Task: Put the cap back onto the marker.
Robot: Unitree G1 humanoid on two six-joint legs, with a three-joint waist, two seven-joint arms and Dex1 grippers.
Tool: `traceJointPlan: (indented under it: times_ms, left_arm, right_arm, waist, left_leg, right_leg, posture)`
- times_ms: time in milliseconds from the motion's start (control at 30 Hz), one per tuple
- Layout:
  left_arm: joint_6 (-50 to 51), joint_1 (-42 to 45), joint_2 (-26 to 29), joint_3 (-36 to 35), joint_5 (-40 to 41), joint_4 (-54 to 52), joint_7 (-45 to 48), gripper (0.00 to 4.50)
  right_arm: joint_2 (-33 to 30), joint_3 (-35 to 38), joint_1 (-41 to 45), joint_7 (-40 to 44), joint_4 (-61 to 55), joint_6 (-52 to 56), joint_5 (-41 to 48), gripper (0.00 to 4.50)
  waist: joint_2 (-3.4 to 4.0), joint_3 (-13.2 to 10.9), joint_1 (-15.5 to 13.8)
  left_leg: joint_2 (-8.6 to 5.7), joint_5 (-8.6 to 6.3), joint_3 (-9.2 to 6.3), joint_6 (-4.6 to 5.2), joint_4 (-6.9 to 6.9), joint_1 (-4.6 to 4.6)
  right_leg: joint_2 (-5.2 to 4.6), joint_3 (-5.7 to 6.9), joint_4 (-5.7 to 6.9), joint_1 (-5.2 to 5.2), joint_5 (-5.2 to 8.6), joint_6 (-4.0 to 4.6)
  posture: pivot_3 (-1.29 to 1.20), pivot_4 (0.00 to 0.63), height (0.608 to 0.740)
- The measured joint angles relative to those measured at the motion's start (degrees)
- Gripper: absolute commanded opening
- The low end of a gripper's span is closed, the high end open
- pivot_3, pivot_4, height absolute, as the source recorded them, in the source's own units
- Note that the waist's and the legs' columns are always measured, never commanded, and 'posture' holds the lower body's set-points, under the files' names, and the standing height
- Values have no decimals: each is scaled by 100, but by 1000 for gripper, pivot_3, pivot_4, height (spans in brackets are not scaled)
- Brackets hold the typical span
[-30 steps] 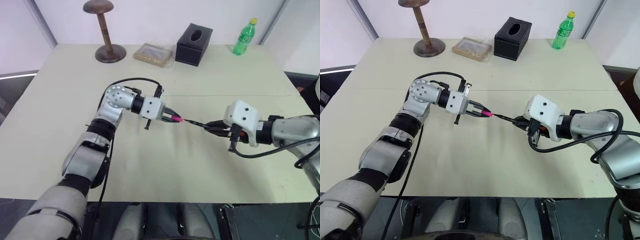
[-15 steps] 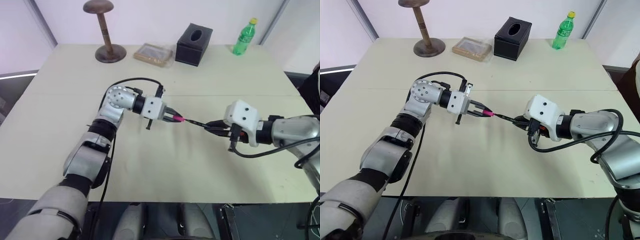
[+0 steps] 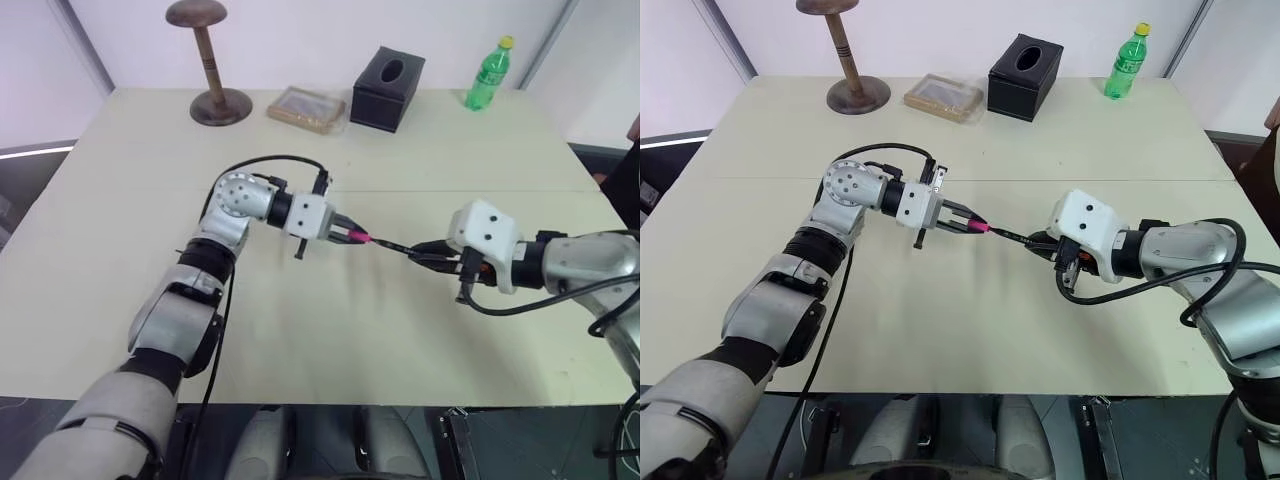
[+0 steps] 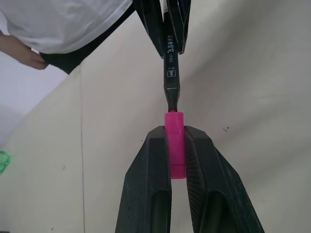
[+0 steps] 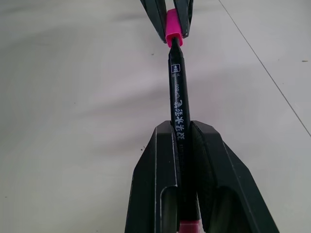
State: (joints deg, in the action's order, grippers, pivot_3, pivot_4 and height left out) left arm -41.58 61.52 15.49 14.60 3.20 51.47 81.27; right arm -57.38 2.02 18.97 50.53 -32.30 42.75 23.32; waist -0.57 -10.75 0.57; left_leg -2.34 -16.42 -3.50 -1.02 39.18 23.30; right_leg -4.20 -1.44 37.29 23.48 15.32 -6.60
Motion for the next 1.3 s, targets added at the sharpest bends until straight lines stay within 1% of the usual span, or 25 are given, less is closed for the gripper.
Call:
traceJointPlan:
  times_ms: [567, 833, 1067, 1300]
  left_arm:
    - [-56, 0, -67, 3, -4, 1, -68, 0]
    - [-481, 0, -30, 41, -159, 82, -49, 0]
    - [-683, 1, -35, 41, -317, 255, -260, 0]
    - [-876, 2, -37, 91, -694, 287, -660, 0]
  right_arm:
    - [20, -190, 170, -110, -1, 37, -32, 45]
    - [119, -422, 250, -169, 19, 31, -191, 45]
    - [174, -600, 406, -168, 123, 71, -294, 45]
    - [234, -729, 544, -206, 139, 266, -414, 45]
  waist:
    - [0, 0, 1]
    - [0, 0, 1]
    - [0, 0, 2]
    - [0, 0, 1]
  left_leg:
    - [0, 0, 0, 0, 0, 0]
    - [0, 0, 0, 0, 0, 0]
    - [0, 0, 0, 0, 0, 1]
    - [0, 0, 0, 0, 0, 1]
  right_leg:
    - [0, 0, 0, 0, 0, 0]
    - [0, 0, 0, 0, 0, 0]
    - [0, 0, 0, 1, 0, 0]
    - [0, 0, 0, 2, 0, 0]
  posture:
    - [0, 150, 740]
    - [0, 150, 740]
    - [0, 150, 740]
    - [0, 150, 740]
